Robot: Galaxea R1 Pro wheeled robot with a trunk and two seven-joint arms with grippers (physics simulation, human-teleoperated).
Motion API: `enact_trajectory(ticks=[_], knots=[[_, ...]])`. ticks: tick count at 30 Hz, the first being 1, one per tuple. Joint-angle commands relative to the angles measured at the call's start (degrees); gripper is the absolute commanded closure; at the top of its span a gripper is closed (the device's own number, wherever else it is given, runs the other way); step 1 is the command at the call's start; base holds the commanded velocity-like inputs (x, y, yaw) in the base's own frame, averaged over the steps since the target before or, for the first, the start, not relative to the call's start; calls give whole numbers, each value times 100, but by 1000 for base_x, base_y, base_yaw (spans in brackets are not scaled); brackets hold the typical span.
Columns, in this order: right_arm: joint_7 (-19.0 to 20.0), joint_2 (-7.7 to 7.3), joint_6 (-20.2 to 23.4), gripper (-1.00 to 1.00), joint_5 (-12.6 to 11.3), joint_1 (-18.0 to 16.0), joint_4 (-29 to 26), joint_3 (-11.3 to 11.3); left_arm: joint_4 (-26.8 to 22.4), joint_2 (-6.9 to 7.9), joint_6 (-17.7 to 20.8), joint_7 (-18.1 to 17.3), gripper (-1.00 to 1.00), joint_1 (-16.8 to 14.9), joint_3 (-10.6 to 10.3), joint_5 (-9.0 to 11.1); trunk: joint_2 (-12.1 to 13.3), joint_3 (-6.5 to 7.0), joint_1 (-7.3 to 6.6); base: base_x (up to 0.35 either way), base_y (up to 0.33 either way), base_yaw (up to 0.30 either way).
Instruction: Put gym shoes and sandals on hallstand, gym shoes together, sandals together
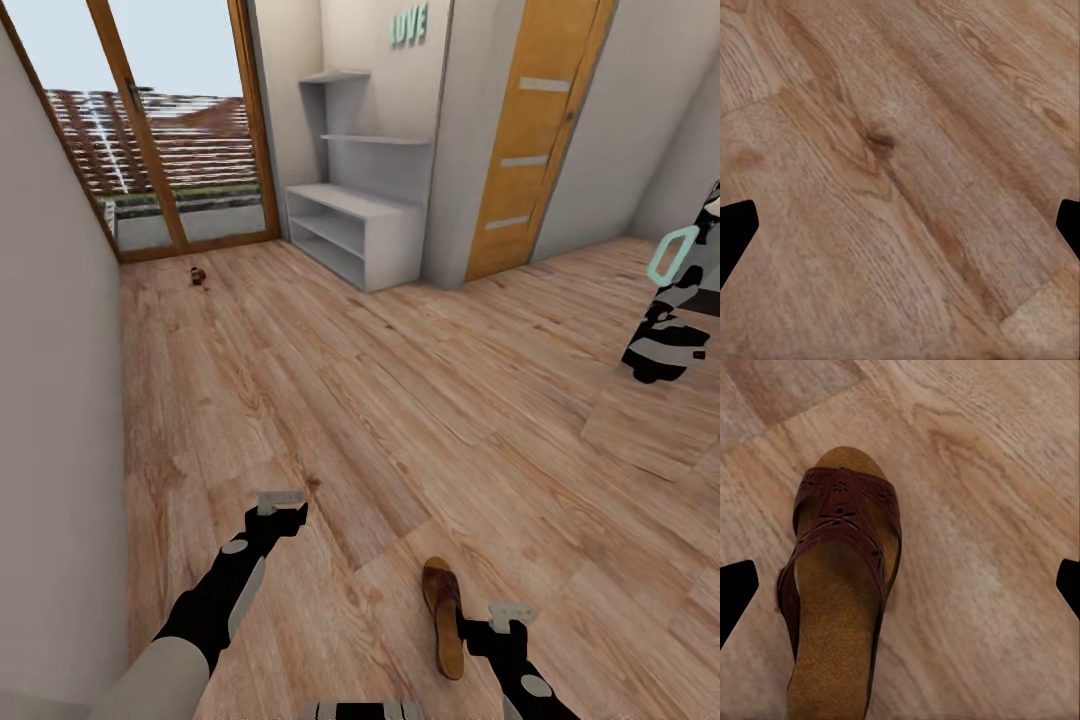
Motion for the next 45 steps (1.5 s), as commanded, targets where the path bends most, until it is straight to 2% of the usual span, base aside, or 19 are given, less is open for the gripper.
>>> enact_trajectory(ticks=[1, 11, 25, 34, 40, 45], knots=[[0, 1, -20, -100, -8, -3, 5, -10, -11, 0, 33, -1, -100, -1, -4, 5, -3, -37, 1, 0, 0, -17], [0, 1, -20, -100, -6, -3, 5, -10, -11, 0, 33, -1, -100, -1, -4, 5, -17, -352, 27, 0, 0, 15], [5, 1, -20, -100, -11, -3, -10, -17, -11, 0, 33, -1, -100, -1, -4, 5, -17, -419, 27, 0, 0, 102], [4, 1, -20, -100, -12, -3, -98, -18, -10, 0, 33, -1, -100, -1, -4, 5, -29, -634, 50, 0, 0, 33], [4, 1, -20, -100, -12, -3, -100, -18, -11, 0, 33, -1, -100, -1, -4, 5, -29, -683, 50, 0, 0, 0], [2, 1, -20, -100, -12, -3, -100, -18, -11, 0, 33, -1, -100, -1, -4, 5, -36, -806, 63, 0, 0, 0]])
